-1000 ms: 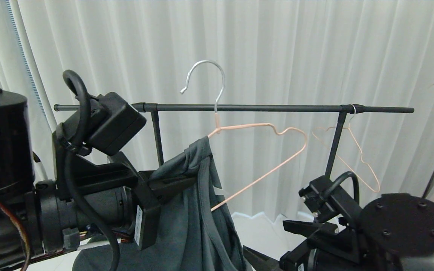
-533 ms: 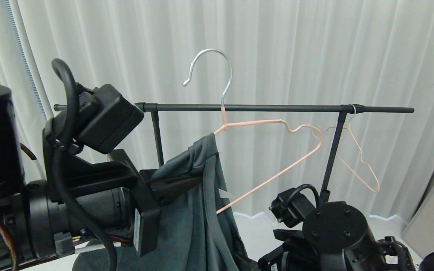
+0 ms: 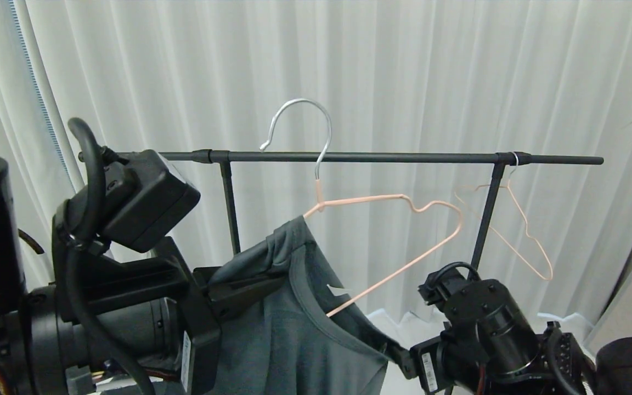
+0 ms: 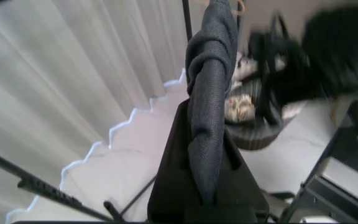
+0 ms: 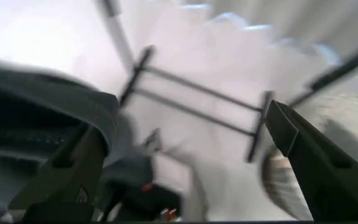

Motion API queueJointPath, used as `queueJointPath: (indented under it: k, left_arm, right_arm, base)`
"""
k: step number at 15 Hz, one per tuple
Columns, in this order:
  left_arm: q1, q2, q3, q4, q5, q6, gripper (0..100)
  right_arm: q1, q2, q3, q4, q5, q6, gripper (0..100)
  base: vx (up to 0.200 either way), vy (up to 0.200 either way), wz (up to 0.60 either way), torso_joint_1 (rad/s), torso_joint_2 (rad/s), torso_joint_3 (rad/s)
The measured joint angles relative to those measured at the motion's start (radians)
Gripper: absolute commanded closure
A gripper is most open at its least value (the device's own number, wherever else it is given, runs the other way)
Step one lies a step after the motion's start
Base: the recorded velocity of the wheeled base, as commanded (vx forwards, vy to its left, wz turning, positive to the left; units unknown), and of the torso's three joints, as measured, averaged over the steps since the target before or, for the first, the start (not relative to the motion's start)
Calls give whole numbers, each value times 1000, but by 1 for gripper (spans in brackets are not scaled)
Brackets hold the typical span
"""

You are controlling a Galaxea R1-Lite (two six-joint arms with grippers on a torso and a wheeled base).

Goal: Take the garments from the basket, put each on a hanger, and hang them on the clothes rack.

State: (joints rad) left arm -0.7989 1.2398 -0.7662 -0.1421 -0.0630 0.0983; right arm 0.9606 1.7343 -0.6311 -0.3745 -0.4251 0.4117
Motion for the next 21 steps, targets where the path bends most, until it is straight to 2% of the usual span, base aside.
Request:
queueJointPath:
  k: [5,8,10,13,15,17,21]
  left_arm:
    - [3,-29,92,0,4,30,100]
    - [3,-71,193,0,5,89,100]
    - [3,-96,247,2,7,114,100]
    - [5,-96,274,7,34,119,100]
    - [5,-53,275,6,103,117,100]
    - [6,3,239,-8,143,109,100]
    - [16,61,201,-57,139,102,100]
  right_arm:
    - [-207,-67,0,-5,-14,-115,0]
    - [-282,-88,-4,-91,1,-185,0]
    - [-302,-96,-4,-106,23,-215,0]
    - [-306,-117,-4,-107,39,-256,0]
    - [-296,-145,-4,-99,65,-296,0]
    - [-253,-183,-1,-61,93,-323,0]
    - [-119,-271,12,18,219,-385,0]
  base:
    - [0,0,0,0,0,0]
    - [0,0,0,0,0,0]
    - [0,0,0,0,0,0]
    - [0,0,0,0,0,0]
    - [0,0,0,0,0,0]
    - [0,0,0,0,0,0]
    - [0,0,0,0,0,0]
